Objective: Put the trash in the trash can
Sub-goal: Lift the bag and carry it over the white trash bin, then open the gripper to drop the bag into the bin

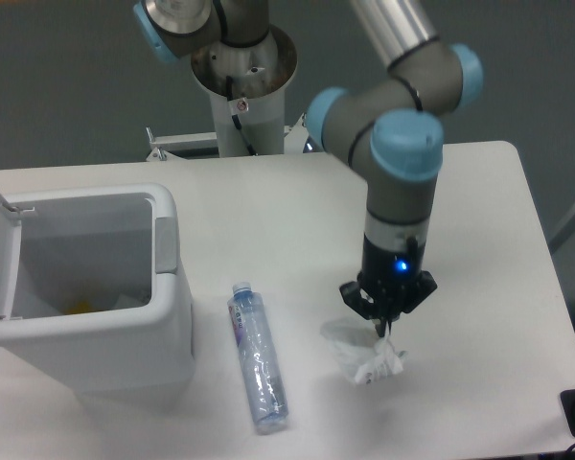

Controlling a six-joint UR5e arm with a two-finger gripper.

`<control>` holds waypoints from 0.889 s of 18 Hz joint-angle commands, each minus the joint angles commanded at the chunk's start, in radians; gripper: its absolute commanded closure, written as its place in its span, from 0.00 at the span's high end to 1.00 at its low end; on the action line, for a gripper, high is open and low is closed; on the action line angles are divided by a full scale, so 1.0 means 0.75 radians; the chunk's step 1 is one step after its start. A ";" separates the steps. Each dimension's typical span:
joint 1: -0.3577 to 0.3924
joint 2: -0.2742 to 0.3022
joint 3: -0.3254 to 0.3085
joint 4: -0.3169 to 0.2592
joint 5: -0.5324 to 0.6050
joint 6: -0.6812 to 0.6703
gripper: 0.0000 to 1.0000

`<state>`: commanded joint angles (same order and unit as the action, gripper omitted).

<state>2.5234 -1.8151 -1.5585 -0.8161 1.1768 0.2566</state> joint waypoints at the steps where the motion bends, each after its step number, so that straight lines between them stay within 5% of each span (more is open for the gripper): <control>1: -0.012 0.069 -0.006 0.002 -0.016 -0.057 0.00; 8: -0.284 0.264 -0.029 0.006 -0.017 -0.181 0.00; 13: -0.531 0.299 -0.117 0.010 -0.017 -0.174 0.00; 14: -0.572 0.295 -0.129 0.010 -0.017 -0.170 0.05; 16: -0.603 0.293 -0.151 0.020 -0.015 -0.166 0.50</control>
<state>2.0709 -1.5953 -1.6719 -0.8008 1.1658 0.1319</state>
